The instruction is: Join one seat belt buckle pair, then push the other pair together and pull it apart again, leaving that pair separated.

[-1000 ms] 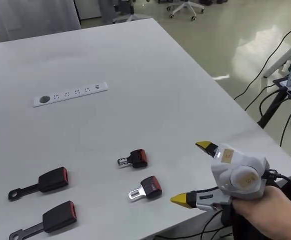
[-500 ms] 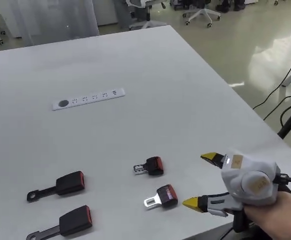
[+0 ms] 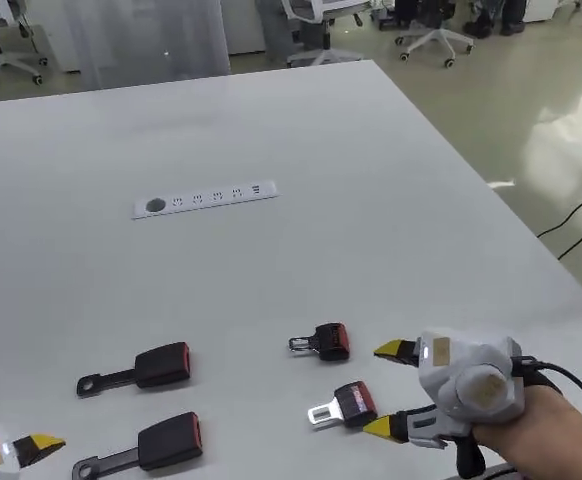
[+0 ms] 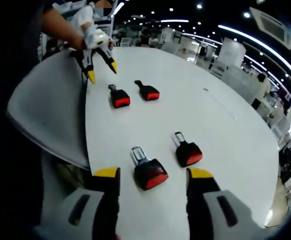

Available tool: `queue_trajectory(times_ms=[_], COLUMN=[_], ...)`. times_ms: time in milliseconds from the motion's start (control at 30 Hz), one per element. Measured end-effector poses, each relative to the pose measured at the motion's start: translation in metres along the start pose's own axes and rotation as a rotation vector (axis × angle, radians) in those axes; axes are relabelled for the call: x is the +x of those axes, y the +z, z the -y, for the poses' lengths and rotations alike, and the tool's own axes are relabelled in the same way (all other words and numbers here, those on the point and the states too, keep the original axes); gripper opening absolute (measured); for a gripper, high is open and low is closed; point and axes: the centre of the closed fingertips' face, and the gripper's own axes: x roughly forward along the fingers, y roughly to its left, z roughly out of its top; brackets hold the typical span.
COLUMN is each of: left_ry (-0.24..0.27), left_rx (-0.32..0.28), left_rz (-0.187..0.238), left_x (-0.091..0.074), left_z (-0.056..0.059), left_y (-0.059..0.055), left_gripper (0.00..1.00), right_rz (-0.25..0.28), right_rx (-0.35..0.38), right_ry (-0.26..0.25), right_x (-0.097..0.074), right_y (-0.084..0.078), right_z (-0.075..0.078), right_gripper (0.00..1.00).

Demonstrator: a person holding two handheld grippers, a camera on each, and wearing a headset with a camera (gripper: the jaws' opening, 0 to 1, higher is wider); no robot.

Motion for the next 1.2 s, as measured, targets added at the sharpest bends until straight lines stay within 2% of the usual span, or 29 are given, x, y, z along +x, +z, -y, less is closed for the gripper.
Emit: queue_trajectory(times_ms=[167, 300, 367, 467, 533, 600, 867, 967, 1067, 1200], left_ry=[-0.022, -0.046, -0.051, -0.076, -0.111, -0.138, -0.169, -0.182, -0.198, -0.216], left_rx=[0.038, 0.07, 0.083, 0.125, 0.128, 0.149, 0.202, 0.255, 0.251, 0.34], left_rz=[-0.002, -0.008, 0.001, -0.006, -0.011, -0.026, -0.076, -0.062, -0.083, -0.096], left_x=[0.017, 0.026, 0.03, 0.037, 0.043, 0.049, 0.062, 0.066, 0.068, 0.069], left_z=[0.001, 0.002, 0.002, 0.006, 0.013, 0.02, 0.021, 0.018, 0.024, 0.025], left_y=[0.015, 0.025, 0.033, 0.042, 0.046, 0.048, 0.047, 0.051, 0.052, 0.05], left_gripper=[0.58, 0.53, 0.55, 0.54, 0.54, 0.54, 0.44, 0.34, 0.33, 0.32], right_rz=[-0.026, -0.055, -0.077, -0.133, -0.134, -0.151, -0.195, -0.219, -0.253, -0.245], right_rx=[-0.042, -0.08, -0.094, -0.097, -0.118, -0.138, -0.179, -0.179, -0.201, -0.195], right_ry=[0.058, 0.089, 0.106, 0.142, 0.146, 0.163, 0.209, 0.227, 0.24, 0.251], right_x=[0.018, 0.029, 0.033, 0.038, 0.041, 0.044, 0.05, 0.052, 0.052, 0.053], right_y=[-0.002, -0.005, -0.01, -0.021, -0.021, -0.024, -0.026, -0.029, -0.03, -0.032], right_z=[-0.007, -0.006, -0.005, -0.004, -0.002, -0.002, 0.0, 0.002, 0.002, 0.002], right_gripper=[0.45, 0.42, 0.42, 0.39, 0.37, 0.36, 0.35, 0.35, 0.34, 0.32])
